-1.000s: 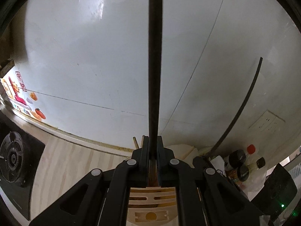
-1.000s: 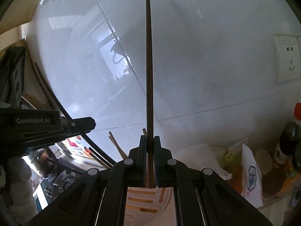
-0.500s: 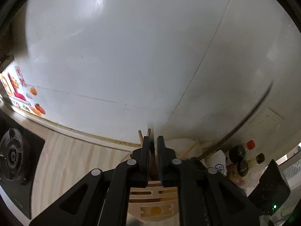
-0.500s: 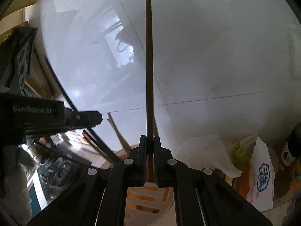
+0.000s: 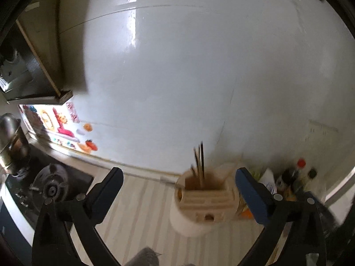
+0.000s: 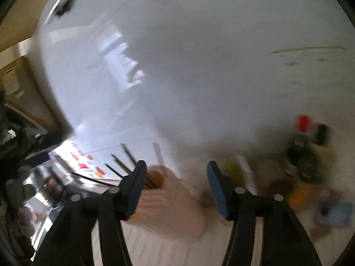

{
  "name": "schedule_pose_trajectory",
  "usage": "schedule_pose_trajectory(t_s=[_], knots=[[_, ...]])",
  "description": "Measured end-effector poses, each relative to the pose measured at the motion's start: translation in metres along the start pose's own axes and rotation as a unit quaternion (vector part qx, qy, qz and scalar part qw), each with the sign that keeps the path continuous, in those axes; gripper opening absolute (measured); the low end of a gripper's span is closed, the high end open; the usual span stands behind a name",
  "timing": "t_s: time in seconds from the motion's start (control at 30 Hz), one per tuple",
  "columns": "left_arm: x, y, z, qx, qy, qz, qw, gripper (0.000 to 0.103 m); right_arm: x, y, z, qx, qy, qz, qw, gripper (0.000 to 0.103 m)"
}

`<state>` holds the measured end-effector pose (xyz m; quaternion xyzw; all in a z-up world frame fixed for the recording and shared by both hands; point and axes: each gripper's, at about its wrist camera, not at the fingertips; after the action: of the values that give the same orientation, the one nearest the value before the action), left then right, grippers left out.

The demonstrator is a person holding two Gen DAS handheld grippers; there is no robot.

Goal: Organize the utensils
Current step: 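Open both tools and move them down to the last wooden chopsticks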

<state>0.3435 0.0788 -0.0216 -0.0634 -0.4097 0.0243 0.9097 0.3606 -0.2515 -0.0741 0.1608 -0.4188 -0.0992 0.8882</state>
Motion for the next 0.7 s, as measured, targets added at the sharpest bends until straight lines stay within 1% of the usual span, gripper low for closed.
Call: schedule_pose_trajectory(t_s=[0.03,0.07,0.13,0.2,0.23,0.33,0.4,0.43,0.53,0.57,0.63,0.67,0.7], knots=[[-0.008,-0.002,0.000,-0.001,0.006,-0.001,1.0000,0.103,-0.006,-0.009,0.011,-0.025,0.005,-0.007,1.000,0.063],[-0.017,-0.003,-0.002,-0.001,0.015,-0.003,0.9999,0.103,-0.012,-0.017,0.020,-0.040,0.010,-0.014,0.999,0.063],[-0.040,-0.010,-0.011,-0.001,0.042,-0.005,0.9991,0.103,-0.023,-0.031,0.032,-0.073,0.024,-0.023,0.997,0.064],[-0.063,-0.023,-0.024,0.002,0.075,-0.020,0.9970,0.103,-0.040,-0.047,0.042,-0.110,0.045,-0.031,0.992,0.064],[-0.076,-0.029,-0.033,0.009,0.094,-0.028,0.9952,0.103,-0.051,-0.058,0.045,-0.138,0.065,-0.035,0.988,0.064],[-0.113,-0.054,-0.057,0.018,0.139,-0.051,0.9888,0.103,-0.076,-0.098,0.054,-0.181,0.109,-0.059,0.976,0.064],[-0.136,-0.071,-0.071,0.013,0.167,-0.062,0.9840,0.103,-0.099,-0.128,0.055,-0.222,0.141,-0.073,0.962,0.064],[-0.148,-0.080,-0.079,0.010,0.183,-0.068,0.9807,0.103,-0.109,-0.140,0.055,-0.232,0.153,-0.081,0.957,0.064],[-0.181,-0.107,-0.102,-0.002,0.230,-0.090,0.9691,0.103,-0.144,-0.180,0.049,-0.256,0.209,-0.115,0.937,0.064],[-0.190,-0.115,-0.108,-0.004,0.241,-0.098,0.9656,0.103,-0.159,-0.194,0.044,-0.256,0.233,-0.127,0.930,0.064],[-0.208,-0.131,-0.118,-0.006,0.262,-0.118,0.9577,0.103,-0.179,-0.210,0.035,-0.253,0.264,-0.142,0.920,0.062],[-0.214,-0.136,-0.122,-0.007,0.270,-0.127,0.9545,0.103,-0.192,-0.218,0.030,-0.249,0.283,-0.146,0.915,0.057],[-0.222,-0.144,-0.126,-0.006,0.277,-0.139,0.9507,0.103,-0.202,-0.222,0.026,-0.244,0.296,-0.148,0.912,0.050]])
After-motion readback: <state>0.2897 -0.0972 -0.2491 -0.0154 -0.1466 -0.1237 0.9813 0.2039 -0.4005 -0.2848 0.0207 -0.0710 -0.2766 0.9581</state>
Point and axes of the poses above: each gripper's, at about its wrist camera, not at the fingertips, and z roughly against the way its jaws point, y to its left, x to its top, and after that the axes turned 5 degrees about -x, right-handed
